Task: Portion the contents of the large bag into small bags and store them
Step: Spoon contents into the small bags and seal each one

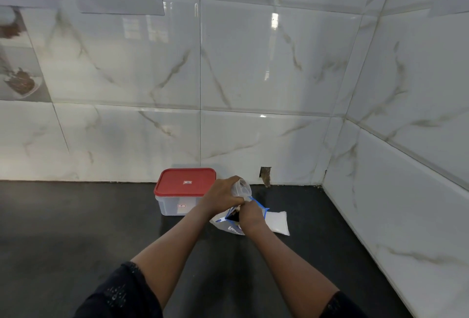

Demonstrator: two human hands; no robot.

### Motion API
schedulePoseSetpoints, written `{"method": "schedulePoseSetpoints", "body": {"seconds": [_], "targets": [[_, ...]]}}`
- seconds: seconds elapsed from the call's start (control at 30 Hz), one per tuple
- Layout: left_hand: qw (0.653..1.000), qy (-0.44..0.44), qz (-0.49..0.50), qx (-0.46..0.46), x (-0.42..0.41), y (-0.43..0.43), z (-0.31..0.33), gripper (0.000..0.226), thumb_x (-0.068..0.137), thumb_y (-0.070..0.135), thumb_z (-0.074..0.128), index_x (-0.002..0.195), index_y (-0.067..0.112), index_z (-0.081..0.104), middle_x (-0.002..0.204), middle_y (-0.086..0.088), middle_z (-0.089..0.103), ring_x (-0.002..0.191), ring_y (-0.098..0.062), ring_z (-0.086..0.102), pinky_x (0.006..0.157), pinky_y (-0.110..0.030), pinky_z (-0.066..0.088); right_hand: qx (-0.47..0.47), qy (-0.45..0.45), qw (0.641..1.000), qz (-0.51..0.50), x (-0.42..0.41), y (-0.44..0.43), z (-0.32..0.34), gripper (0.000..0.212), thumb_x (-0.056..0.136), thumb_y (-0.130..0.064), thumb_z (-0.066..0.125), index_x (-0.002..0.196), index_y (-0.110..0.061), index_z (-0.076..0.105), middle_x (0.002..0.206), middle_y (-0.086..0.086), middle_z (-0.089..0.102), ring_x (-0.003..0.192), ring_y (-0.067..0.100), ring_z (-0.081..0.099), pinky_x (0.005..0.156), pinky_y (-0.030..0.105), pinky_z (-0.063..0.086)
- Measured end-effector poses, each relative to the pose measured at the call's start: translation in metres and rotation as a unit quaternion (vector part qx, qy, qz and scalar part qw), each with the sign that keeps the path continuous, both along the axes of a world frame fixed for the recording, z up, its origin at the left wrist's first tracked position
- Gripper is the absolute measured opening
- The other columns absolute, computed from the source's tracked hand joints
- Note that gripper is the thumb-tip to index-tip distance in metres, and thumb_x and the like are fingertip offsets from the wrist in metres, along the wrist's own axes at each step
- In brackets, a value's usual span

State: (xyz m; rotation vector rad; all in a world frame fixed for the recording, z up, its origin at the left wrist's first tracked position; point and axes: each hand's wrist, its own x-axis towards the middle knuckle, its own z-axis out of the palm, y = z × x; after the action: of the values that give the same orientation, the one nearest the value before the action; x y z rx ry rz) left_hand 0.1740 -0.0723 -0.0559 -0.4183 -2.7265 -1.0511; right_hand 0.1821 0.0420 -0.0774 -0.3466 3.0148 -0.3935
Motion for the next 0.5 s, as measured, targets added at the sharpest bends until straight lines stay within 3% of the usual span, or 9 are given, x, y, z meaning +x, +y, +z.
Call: {"method": "schedulePoseSetpoints", "body": {"seconds": [0.03, 0.1, 0.13, 0.2, 0.23, 0.3, 0.37, 0.43, 0.5], "targets": [[1.000, 0.001, -0.002, 0.002, 0.000, -0.001, -0.001, 0.042, 0.073, 0.019, 0.071, 0.113, 0.012, 0.060, 0.103, -0.006, 0.068, 0.089, -0.019, 0.061, 0.076, -0.025, 0.047, 0.035, -0.006, 0.999, 0.005, 0.001, -0.001, 0.000, 0.034, 0.100, -0.017, 0.039, 0.126, 0.000, 0.052, 0.130, 0.015, 0.055, 0.079, 0.004, 0.054, 0.072, -0.005, 0.039], [1.000, -0.001, 0.001, 0.009, 0.000, -0.002, 0.000, 0.045, 0.069, 0.021, 0.067, 0.113, 0.011, 0.060, 0.101, -0.006, 0.068, 0.087, -0.020, 0.061, 0.075, -0.026, 0.047, 0.056, -0.037, 0.998, -0.004, -0.004, -0.001, 0.000, 0.034, 0.097, -0.016, 0.046, 0.127, 0.001, 0.051, 0.132, 0.016, 0.054, 0.112, 0.019, 0.057, 0.095, 0.016, 0.042], [1.000, -0.004, 0.002, 0.012, 0.001, -0.003, 0.001, 0.048, 0.066, 0.025, 0.063, 0.112, 0.011, 0.060, 0.099, -0.006, 0.068, 0.086, -0.021, 0.061, 0.075, -0.027, 0.046, 0.060, -0.043, 0.997, 0.002, -0.004, -0.002, 0.006, 0.032, 0.097, -0.014, 0.045, 0.126, -0.001, 0.052, 0.131, 0.016, 0.054, 0.117, 0.021, 0.054, 0.095, 0.022, 0.043], [1.000, -0.002, 0.002, 0.018, 0.002, -0.004, 0.001, 0.054, 0.060, 0.028, 0.057, 0.111, 0.011, 0.061, 0.097, -0.006, 0.068, 0.084, -0.020, 0.061, 0.073, -0.028, 0.046, 0.014, -0.055, 0.998, -0.020, -0.002, -0.001, 0.013, 0.020, 0.098, -0.010, 0.040, 0.107, -0.007, 0.058, 0.129, 0.016, 0.056, 0.112, 0.020, 0.054, 0.082, 0.020, 0.045], [1.000, 0.000, 0.000, 0.022, 0.002, -0.005, 0.000, 0.055, 0.060, 0.028, 0.056, 0.111, 0.011, 0.061, 0.097, -0.006, 0.069, 0.083, -0.020, 0.061, 0.073, -0.028, 0.047, 0.007, -0.052, 0.998, -0.038, 0.000, 0.000, 0.015, 0.020, 0.097, -0.007, 0.040, 0.085, -0.012, 0.054, 0.128, 0.016, 0.057, 0.113, 0.021, 0.055, 0.077, 0.019, 0.045], [1.000, 0.001, -0.002, 0.030, 0.004, -0.004, 0.001, 0.054, 0.060, 0.027, 0.055, 0.111, 0.011, 0.061, 0.096, -0.006, 0.069, 0.082, -0.019, 0.061, 0.073, -0.027, 0.047, 0.021, -0.026, 0.998, -0.049, -0.003, 0.003, 0.015, 0.040, 0.095, -0.001, 0.041, 0.059, -0.015, 0.032, 0.121, 0.016, 0.061, 0.110, 0.023, 0.058, 0.057, 0.016, 0.037], [0.999, 0.009, -0.002, 0.032, 0.005, -0.004, 0.000, 0.053, 0.060, 0.026, 0.057, 0.110, 0.011, 0.061, 0.097, -0.005, 0.069, 0.084, -0.020, 0.062, 0.074, -0.028, 0.047, -0.019, 0.008, 0.998, -0.060, -0.007, 0.004, 0.012, 0.045, 0.094, 0.001, 0.040, 0.056, -0.018, 0.024, 0.106, 0.013, 0.066, 0.094, 0.021, 0.059, 0.051, 0.017, 0.028], [0.999, 0.028, 0.001, 0.037, 0.006, -0.004, 0.002, 0.049, 0.062, 0.025, 0.061, 0.109, 0.012, 0.062, 0.099, -0.004, 0.069, 0.086, -0.021, 0.062, 0.074, -0.026, 0.046, -0.071, 0.045, 0.994, -0.068, -0.011, 0.003, 0.012, 0.044, 0.092, 0.000, 0.039, 0.055, -0.019, 0.025, 0.080, 0.007, 0.061, 0.079, 0.015, 0.054, 0.060, 0.019, 0.030], [0.997, 0.053, 0.013, 0.060, 0.005, -0.005, 0.005, 0.045, 0.066, 0.022, 0.066, 0.109, 0.011, 0.063, 0.101, -0.004, 0.069, 0.088, -0.020, 0.063, 0.075, -0.022, 0.044, -0.091, 0.092, 0.990, -0.056, -0.012, 0.001, 0.017, 0.040, 0.088, -0.005, 0.037, 0.053, -0.021, 0.028, 0.066, 0.002, 0.051, 0.068, 0.010, 0.045, 0.060, 0.018, 0.032]]}}
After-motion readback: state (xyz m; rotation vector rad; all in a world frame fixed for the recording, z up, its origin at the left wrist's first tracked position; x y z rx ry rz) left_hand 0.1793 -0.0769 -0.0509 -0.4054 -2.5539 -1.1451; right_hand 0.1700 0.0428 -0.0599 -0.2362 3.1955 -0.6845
